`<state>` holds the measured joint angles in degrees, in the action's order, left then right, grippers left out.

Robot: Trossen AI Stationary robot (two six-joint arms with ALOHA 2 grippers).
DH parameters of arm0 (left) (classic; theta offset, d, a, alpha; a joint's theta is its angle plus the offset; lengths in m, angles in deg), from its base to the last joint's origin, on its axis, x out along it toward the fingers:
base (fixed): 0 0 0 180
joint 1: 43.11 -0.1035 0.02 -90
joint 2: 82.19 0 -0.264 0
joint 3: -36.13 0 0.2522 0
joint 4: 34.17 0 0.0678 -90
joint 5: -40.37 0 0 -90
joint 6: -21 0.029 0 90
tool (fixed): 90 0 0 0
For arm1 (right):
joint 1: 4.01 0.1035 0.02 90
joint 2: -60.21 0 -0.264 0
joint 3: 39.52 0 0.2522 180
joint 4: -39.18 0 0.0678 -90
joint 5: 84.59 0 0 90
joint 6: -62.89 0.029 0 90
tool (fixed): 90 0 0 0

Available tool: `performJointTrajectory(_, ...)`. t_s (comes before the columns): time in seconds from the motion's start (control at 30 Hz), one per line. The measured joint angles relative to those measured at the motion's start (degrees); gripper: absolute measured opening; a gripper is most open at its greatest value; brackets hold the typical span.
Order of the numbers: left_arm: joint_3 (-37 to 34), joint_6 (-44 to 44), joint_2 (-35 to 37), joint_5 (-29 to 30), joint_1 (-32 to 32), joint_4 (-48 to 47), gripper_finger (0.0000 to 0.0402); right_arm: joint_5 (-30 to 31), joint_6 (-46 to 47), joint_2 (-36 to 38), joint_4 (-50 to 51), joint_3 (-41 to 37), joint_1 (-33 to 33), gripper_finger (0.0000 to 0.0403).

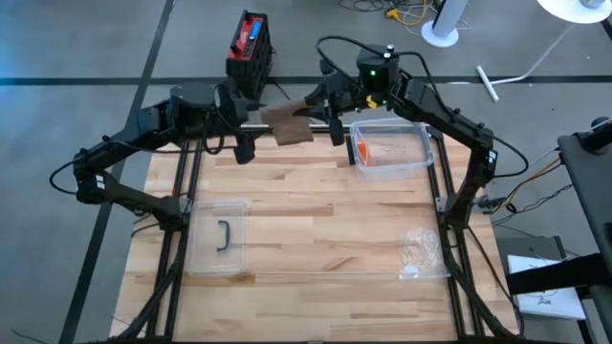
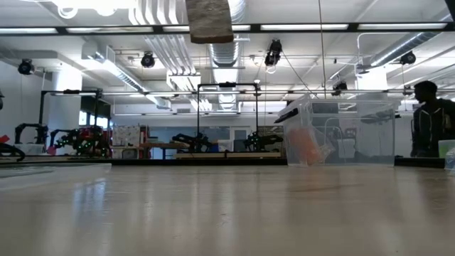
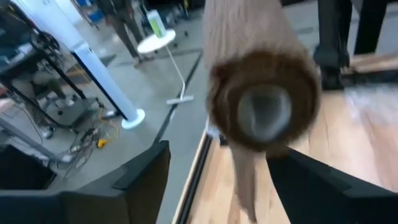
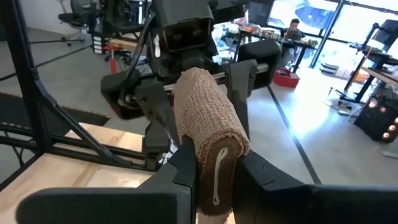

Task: Roll bandage
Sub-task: Roll the brown bandage

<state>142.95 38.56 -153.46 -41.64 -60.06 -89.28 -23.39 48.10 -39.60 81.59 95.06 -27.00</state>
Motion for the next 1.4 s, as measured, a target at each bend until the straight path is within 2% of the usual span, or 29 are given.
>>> performJointTrajectory(0.2,-4.07,1.41,-0.17,0.86,-0.12,10.32,0.0273,-1.59,1.74,0.0,-0.72,0.0,-0.02,0.0051)
performJointTrajectory(0.3,-5.88,2.62,-0.11,1.03,-0.13,13.72,0.0249,-2.73,2.03,0.0,-0.7,0.0,0.09,0.005)
performJointTrajectory(0.4,-6.25,2.78,-0.37,1.02,-0.1,15.19,0.0178,-2.97,2.86,0.0,-1.18,0.0,0.07,0.0051)
performJointTrajectory(0.5,-6.23,2.7,-0.59,0.92,-0.09,15.83,0.0067,-2.55,2.87,0.03,-1.85,0.0,-0.01,0.0051)
performJointTrajectory(0.57,-6.23,1.85,-0.61,0.68,-0.09,15.96,0.0019,-2.49,2.84,0.11,-2.44,0.0,-0.04,0.0051)
performJointTrajectory(0.73,-6.23,0.83,-0.33,1.07,-0.19,14.87,0.0003,-3.7,0.92,1.59,-1.86,-0.02,0.17,0.0052)
performJointTrajectory(1.0,-8.76,0.41,-0.2,0.8,-0.11,17.47,0.0001,-3.33,-0.86,4.21,-3.02,-0.07,0.11,0.0052)
performJointTrajectory(1.17,-10.79,-1.73,0.02,-1.56,-0.08,19.03,0.0,-0.22,-4.38,4.33,-3.4,-0.28,0.07,0.0049)
performJointTrajectory(1.4,-9.31,-3.76,0.79,-4.49,1.72,18.78,0.0,0.73,-11.41,4.39,-11.37,-4.75,0.33,0.0047)
